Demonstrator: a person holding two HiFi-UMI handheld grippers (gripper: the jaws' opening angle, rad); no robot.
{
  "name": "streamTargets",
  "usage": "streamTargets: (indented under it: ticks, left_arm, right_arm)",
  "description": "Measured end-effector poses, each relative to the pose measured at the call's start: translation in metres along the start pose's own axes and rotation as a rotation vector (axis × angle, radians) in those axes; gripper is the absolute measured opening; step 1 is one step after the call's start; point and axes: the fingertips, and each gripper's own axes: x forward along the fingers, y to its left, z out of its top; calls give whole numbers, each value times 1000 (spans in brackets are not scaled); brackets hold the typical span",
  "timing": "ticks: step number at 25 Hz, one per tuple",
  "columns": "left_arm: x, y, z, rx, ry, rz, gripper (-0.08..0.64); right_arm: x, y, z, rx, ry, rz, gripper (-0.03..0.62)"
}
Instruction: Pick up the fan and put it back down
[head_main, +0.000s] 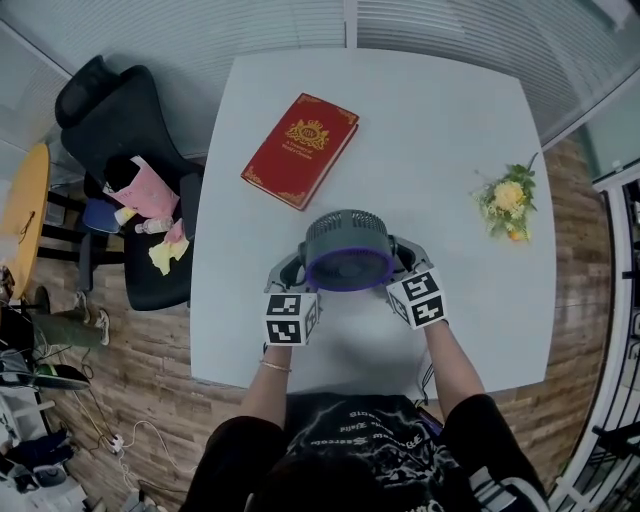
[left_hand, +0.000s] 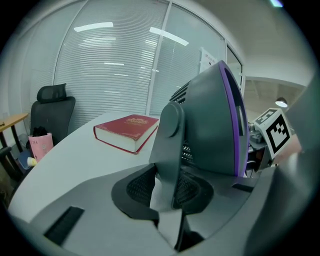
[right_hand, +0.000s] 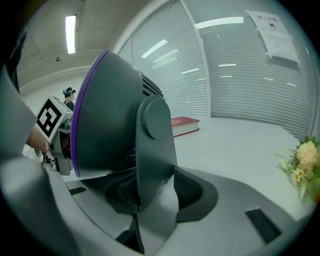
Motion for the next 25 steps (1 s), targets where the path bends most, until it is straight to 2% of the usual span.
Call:
streamTargets:
  ticks: [18, 25]
  left_arm:
    - [-108, -22, 17, -16, -47, -6, 86]
    - [-160, -27, 13, -24, -53, -17, 84]
  right_arm:
    - [-84, 68, 31, -33, 14, -83, 140]
    - [-119, 108, 34, 20, 7, -122, 126]
